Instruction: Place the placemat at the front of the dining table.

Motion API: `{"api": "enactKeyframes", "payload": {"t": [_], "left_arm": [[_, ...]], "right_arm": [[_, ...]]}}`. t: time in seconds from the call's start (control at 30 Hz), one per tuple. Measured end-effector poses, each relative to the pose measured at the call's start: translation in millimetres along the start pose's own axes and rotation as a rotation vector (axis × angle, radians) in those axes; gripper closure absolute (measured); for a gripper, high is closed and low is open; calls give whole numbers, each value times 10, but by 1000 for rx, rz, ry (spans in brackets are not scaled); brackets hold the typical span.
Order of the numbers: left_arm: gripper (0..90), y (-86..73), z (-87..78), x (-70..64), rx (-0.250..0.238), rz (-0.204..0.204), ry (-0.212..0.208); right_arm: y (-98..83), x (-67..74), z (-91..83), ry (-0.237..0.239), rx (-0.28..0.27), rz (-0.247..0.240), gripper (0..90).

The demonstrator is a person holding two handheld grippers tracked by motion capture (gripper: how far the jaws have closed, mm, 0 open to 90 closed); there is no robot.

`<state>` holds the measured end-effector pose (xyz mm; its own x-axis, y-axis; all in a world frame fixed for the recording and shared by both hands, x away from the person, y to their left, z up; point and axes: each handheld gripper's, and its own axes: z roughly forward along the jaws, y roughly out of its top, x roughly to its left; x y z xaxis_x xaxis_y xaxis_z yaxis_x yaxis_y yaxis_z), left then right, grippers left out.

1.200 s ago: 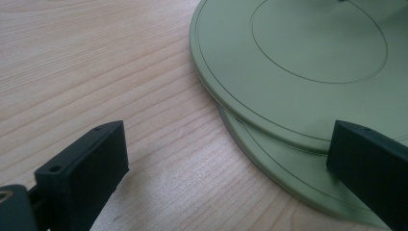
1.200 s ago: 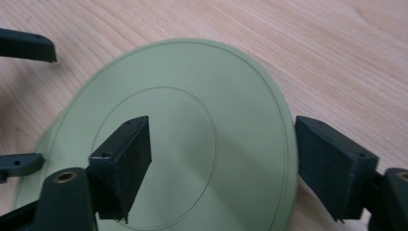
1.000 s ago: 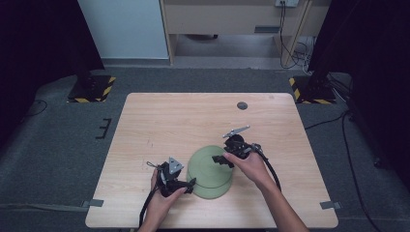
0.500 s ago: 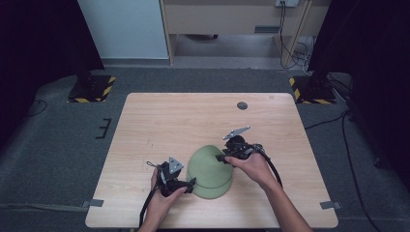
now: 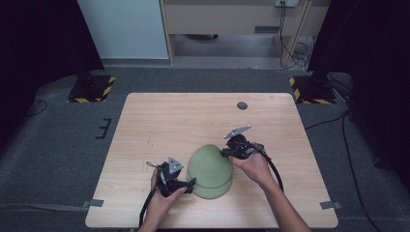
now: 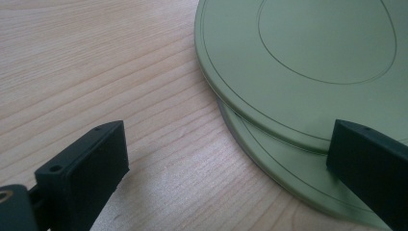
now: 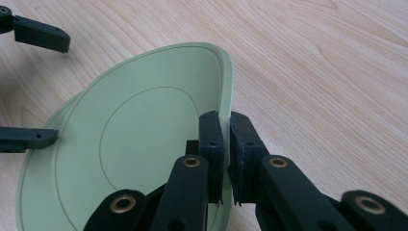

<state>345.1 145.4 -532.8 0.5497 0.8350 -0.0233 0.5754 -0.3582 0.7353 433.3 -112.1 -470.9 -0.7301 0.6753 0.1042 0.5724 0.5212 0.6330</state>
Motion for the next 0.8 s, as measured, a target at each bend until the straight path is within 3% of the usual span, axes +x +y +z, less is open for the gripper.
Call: {"api": "enactKeyframes", "payload": {"t": [0.13, 0.3, 0.47, 0.8], "left_arm": [[3, -3, -1, -2, -2, -1, 1], [4, -5, 0, 2, -2, -4, -2], [7, -7, 1, 4, -2, -8, -4], [18, -7, -9, 22, -2, -11, -9]], "right_arm": [[3, 10, 24, -22, 15, -5, 856], [7, 7, 8, -16, 3, -4, 858], [30, 0, -101, 15, -33, 17, 858], [121, 1, -280, 22, -70, 11, 859]]}}
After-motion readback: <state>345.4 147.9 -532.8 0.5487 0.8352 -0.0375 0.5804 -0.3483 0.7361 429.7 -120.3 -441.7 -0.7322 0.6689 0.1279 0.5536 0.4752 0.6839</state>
